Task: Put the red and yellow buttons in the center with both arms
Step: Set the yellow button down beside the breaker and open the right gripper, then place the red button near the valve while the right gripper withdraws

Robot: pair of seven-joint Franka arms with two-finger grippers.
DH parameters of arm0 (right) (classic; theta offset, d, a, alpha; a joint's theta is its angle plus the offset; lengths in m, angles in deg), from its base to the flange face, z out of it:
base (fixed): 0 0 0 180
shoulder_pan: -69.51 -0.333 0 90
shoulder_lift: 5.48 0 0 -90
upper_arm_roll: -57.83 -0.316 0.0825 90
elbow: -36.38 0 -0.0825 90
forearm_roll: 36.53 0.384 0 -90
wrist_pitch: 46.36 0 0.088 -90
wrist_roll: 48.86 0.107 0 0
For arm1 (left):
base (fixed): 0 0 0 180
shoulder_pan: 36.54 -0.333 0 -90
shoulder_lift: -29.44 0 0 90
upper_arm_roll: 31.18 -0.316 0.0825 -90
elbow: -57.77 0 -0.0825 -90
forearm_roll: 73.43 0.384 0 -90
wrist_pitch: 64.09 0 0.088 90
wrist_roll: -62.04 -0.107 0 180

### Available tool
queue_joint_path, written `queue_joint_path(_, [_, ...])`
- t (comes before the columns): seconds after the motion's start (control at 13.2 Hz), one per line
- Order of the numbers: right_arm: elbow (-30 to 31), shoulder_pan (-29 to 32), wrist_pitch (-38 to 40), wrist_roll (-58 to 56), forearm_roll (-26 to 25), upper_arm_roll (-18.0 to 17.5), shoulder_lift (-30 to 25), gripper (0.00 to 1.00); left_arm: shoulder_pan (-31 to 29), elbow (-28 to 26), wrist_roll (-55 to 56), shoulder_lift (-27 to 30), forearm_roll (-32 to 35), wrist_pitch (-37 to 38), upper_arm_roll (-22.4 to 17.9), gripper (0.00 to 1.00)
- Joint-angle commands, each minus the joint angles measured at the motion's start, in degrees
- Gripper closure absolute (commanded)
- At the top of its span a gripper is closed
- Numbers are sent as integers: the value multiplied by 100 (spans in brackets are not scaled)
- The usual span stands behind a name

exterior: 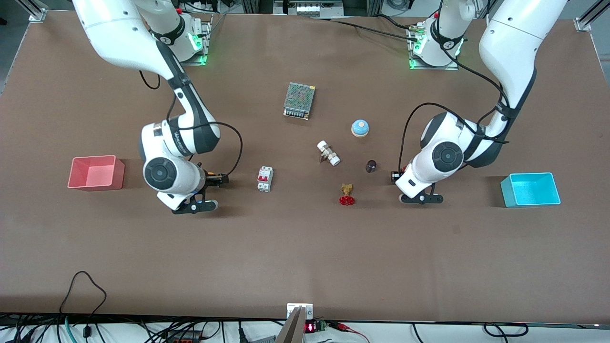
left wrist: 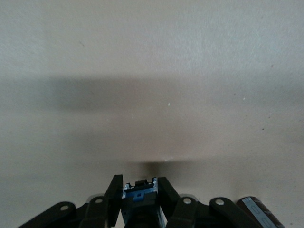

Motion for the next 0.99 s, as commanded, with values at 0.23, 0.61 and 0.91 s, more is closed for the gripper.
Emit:
queue_joint_path(0.23, [100, -1, 948, -46, 39, 155, -1564, 0, 0, -438, 195, 81, 118, -642, 21, 60])
queue_joint_path(0.61, [91, 79, 1758, -63, -40, 646, -2401, 0, 8, -412, 231, 247, 118, -537, 30, 0])
queue_joint_path(0.91, [-670, 166, 2520, -266, -453, 918, -2402, 0, -71, 35, 143, 897, 126, 383, 30, 0])
